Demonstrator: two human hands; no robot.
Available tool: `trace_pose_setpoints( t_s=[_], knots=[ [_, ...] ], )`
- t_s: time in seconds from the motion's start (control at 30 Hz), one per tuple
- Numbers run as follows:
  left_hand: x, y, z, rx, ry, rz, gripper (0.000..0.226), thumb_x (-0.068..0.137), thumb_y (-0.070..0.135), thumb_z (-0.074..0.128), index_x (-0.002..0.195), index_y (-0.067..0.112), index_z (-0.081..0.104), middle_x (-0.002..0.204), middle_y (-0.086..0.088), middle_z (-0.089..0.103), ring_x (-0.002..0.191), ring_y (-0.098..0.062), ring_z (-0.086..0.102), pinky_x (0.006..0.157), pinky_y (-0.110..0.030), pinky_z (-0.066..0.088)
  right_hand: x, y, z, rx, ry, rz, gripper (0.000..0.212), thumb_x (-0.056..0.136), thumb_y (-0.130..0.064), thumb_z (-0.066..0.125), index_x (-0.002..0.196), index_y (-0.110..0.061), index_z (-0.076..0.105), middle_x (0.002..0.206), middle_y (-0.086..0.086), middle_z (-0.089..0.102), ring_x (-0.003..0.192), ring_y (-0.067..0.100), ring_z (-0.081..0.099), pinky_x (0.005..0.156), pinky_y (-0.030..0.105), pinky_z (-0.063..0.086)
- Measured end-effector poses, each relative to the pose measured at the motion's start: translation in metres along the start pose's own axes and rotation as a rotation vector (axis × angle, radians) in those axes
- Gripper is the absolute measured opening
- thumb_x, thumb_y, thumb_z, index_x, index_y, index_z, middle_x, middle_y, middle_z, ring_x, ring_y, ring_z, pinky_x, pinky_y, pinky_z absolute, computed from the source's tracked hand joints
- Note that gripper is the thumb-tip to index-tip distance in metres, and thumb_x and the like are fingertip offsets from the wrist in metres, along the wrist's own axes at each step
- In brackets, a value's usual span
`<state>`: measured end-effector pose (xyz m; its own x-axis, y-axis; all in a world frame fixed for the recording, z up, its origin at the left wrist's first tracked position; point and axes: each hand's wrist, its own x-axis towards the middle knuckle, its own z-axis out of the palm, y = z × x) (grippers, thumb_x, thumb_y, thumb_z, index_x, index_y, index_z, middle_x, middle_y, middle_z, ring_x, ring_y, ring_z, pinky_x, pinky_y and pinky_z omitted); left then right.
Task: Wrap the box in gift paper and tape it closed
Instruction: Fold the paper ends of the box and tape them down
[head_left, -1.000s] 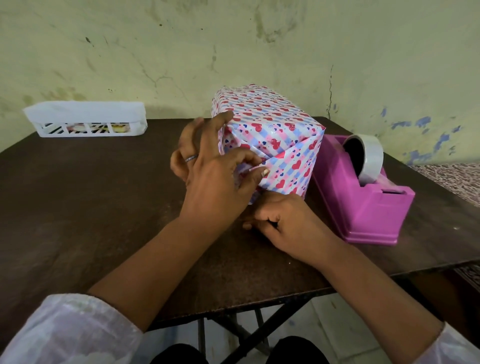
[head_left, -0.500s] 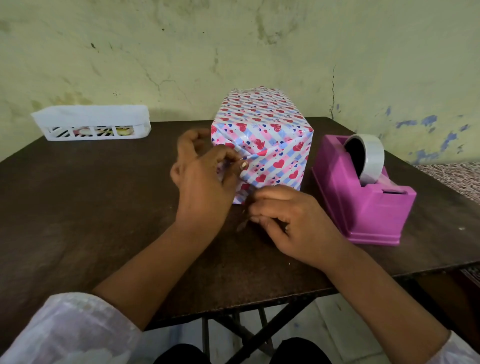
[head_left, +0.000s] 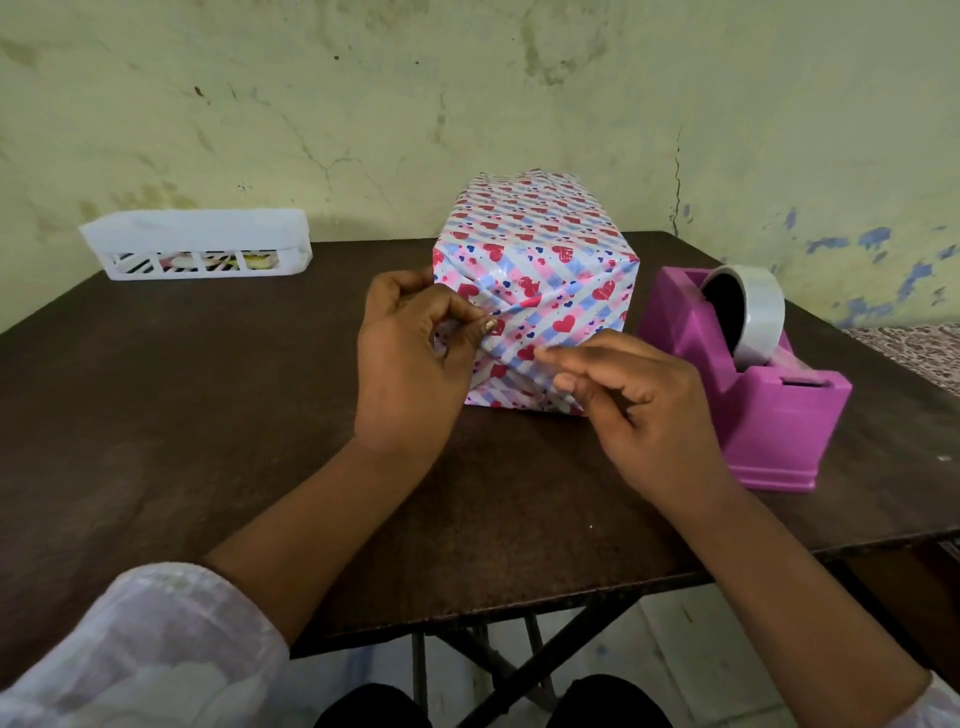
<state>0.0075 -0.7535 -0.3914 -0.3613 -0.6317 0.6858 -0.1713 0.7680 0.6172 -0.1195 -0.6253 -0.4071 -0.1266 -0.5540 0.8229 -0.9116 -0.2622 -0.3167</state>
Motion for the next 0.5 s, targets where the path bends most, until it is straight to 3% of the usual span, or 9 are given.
trace_pose_setpoints(
  t_s=[0.1,0.17,0.27,0.37,0.43,0.5],
  knots=[
    [0.005,0.003,-0.002,-0.069,0.025,-0.060,0.031,0.076,0.023,0.077,0.095,0.026,0.053,0.110,0.003,0.055,0.089,0.003,0.053,0.077,-0.001,0.042,0.000,-0.002,0.000,-0.015,-0.009,0.000,0.032,0.087,-0.002,0.060,0.118,-0.007,0.063,0.091,0.006,0.069,0.084,0.011,0.063,0.074,0.022,0.052],
    [0.011,0.003,-0.006,-0.140,0.003,-0.113,0.052,0.071,0.030,0.080,0.108,0.025,0.043,0.111,0.005,0.055,0.096,-0.004,0.056,0.082,-0.013,0.048,0.000,-0.003,0.000,-0.011,-0.004,0.015,0.037,0.086,-0.001,0.061,0.122,-0.008,0.060,0.088,0.003,0.067,0.081,0.010,0.062,0.075,0.024,0.053],
    [0.022,-0.003,-0.013,-0.080,-0.144,-0.059,0.086,0.068,0.036,0.080,0.139,0.025,0.031,0.133,0.000,0.045,0.113,-0.014,0.053,0.091,-0.031,0.051,-0.001,-0.001,0.000,0.014,-0.023,0.040,0.044,0.088,-0.007,0.060,0.131,-0.007,0.052,0.082,-0.005,0.062,0.078,0.005,0.060,0.080,0.022,0.052],
    [0.034,-0.008,-0.019,0.085,-0.283,0.089,0.084,0.073,0.038,0.074,0.143,0.024,0.031,0.156,0.000,0.013,0.138,-0.018,0.029,0.110,-0.037,0.034,-0.002,-0.001,0.000,0.062,-0.043,0.102,0.048,0.088,-0.006,0.061,0.134,-0.008,0.048,0.079,-0.005,0.062,0.078,0.003,0.060,0.082,0.017,0.049],
    [0.039,-0.010,-0.022,0.138,-0.333,0.122,0.081,0.075,0.038,0.072,0.144,0.025,0.031,0.158,0.007,0.009,0.144,-0.011,0.010,0.114,-0.032,0.017,-0.003,-0.002,0.000,0.075,-0.038,0.143,0.050,0.086,-0.003,0.064,0.133,-0.011,0.049,0.079,-0.007,0.063,0.081,0.002,0.062,0.083,0.011,0.047],
    [0.040,-0.010,-0.025,0.143,-0.369,0.085,0.078,0.078,0.035,0.070,0.144,0.032,0.028,0.157,0.012,0.012,0.144,-0.008,0.001,0.115,-0.032,0.010,-0.002,-0.003,-0.001,0.069,-0.017,0.160,0.050,0.085,-0.004,0.065,0.132,-0.011,0.050,0.080,-0.013,0.063,0.084,0.000,0.063,0.083,0.006,0.044]
  ],
)
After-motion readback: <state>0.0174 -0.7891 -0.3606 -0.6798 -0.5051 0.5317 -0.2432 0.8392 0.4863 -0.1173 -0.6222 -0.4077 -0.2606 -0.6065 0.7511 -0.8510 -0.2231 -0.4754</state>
